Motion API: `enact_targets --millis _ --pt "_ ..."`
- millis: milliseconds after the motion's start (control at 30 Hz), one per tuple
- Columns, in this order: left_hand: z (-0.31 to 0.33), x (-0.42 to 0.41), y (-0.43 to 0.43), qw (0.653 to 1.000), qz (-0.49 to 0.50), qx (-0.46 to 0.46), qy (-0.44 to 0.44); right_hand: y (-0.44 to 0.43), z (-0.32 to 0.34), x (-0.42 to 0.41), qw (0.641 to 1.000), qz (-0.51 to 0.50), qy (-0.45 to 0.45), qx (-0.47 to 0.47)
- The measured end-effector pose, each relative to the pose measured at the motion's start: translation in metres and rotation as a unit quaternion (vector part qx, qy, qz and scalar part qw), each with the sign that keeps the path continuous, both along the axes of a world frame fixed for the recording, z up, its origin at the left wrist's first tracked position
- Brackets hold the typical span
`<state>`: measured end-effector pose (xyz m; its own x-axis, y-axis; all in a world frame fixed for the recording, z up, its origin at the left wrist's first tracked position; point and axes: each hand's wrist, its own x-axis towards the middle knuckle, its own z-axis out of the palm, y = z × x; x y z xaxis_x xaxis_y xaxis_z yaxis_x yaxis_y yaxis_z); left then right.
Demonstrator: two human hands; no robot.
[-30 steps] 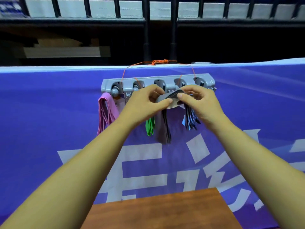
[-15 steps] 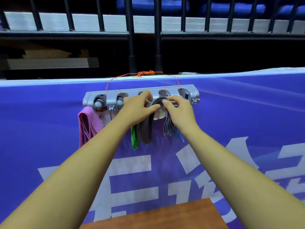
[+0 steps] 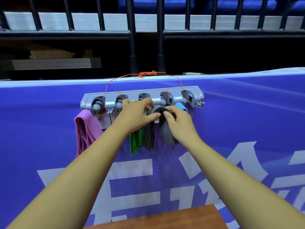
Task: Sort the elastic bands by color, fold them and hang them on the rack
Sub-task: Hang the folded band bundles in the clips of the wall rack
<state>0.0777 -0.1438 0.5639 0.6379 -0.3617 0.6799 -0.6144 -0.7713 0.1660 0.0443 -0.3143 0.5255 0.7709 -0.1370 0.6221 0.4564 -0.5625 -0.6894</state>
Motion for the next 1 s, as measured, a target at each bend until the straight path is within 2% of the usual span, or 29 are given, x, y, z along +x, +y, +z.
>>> enact_targets --millis 100,200,367,567,633,767,900,1000 --pt "-0.003 0.001 -0.003 0.998 0.024 0.014 -0.059 0.003 0.001 0.001 0.999 -0.022 -0.034 -0.015" --pt "-0.007 0.003 -0.002 0.997 0.027 0.010 -0.069 0.006 0.002 0.001 0.996 -0.041 -0.066 -0.031" --pt "-0.012 0.004 0.000 0.997 0.025 0.036 -0.067 0.006 -0.009 -0.001 0.994 -0.031 -0.061 -0.079" --pt "-0.020 0.002 -0.005 0.978 0.088 0.091 -0.164 0.007 -0.015 -0.003 0.996 -0.018 -0.049 -0.068" --pt "-0.024 -0.004 -0.008 0.978 0.103 0.088 -0.159 0.008 -0.018 -0.005 0.996 -0.023 -0.039 -0.074" --pt "-0.033 -0.022 -0.009 0.985 0.084 0.056 -0.142 0.007 -0.023 -0.019 0.997 -0.017 -0.027 -0.064" --pt "-0.052 -0.061 -0.002 0.988 -0.003 -0.068 -0.137 -0.005 -0.042 -0.053 0.997 -0.023 -0.038 -0.058" --pt "-0.093 -0.093 0.003 0.991 -0.050 -0.099 -0.077 -0.021 -0.086 -0.077 0.997 -0.032 0.025 -0.059"
